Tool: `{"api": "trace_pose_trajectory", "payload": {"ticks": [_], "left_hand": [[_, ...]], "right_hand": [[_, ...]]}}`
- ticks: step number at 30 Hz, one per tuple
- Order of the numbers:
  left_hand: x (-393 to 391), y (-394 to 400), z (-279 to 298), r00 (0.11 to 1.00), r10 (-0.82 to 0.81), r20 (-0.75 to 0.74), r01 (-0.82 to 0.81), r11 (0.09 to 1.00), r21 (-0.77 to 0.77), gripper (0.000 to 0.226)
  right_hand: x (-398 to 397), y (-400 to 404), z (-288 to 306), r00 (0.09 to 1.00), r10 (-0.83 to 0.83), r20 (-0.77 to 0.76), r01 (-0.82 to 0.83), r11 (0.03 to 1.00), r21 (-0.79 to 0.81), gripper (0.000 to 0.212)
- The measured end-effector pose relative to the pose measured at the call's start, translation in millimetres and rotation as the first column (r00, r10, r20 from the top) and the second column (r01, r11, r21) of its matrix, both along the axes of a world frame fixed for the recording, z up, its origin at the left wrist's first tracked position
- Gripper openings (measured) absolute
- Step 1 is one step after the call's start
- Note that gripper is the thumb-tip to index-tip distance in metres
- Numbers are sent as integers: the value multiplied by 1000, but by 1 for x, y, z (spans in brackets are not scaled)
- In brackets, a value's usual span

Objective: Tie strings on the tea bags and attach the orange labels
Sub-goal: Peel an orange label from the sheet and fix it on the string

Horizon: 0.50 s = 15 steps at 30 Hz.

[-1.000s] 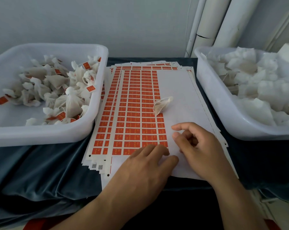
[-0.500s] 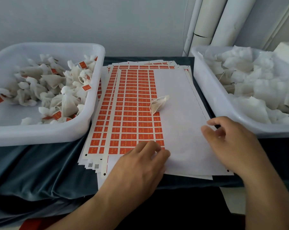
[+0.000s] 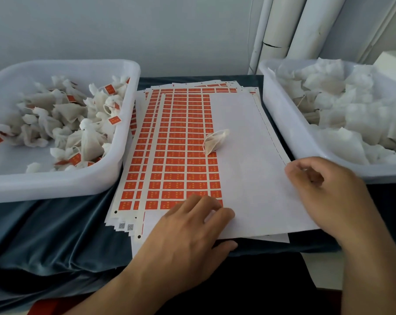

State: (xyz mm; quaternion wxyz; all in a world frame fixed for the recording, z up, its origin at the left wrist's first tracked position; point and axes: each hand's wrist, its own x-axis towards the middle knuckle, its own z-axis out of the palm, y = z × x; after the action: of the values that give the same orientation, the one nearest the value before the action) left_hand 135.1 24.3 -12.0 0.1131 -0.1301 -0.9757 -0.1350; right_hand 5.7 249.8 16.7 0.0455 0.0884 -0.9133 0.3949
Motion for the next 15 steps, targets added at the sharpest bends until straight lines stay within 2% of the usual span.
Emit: {"api": "trace_pose_trajectory", "payload": {"ticks": [5,8,12,14,15], "left_hand": [[2,-3,5,1000,0,-24,2,999,53,34],[2,-5,4,992,-13,-128,23,997,79,28],[1,-16,2,972,-17,-235,28,999,46,40],[-2,-22,2,967,8,-254,2,999,39,43],[-4,-25,3,964,16,-267,-7,999,37,38]], "right_hand": [[7,0,8,999,42,8,-41,993,-114,13],[17,-2,16,994,112,-6,-112,993,-42,18],[39,-2,31,972,178,-153,-173,984,44,31],[52,0,41,942,263,-207,-261,965,38,27],[57,1,46,915,348,-206,-345,937,52,30]]}}
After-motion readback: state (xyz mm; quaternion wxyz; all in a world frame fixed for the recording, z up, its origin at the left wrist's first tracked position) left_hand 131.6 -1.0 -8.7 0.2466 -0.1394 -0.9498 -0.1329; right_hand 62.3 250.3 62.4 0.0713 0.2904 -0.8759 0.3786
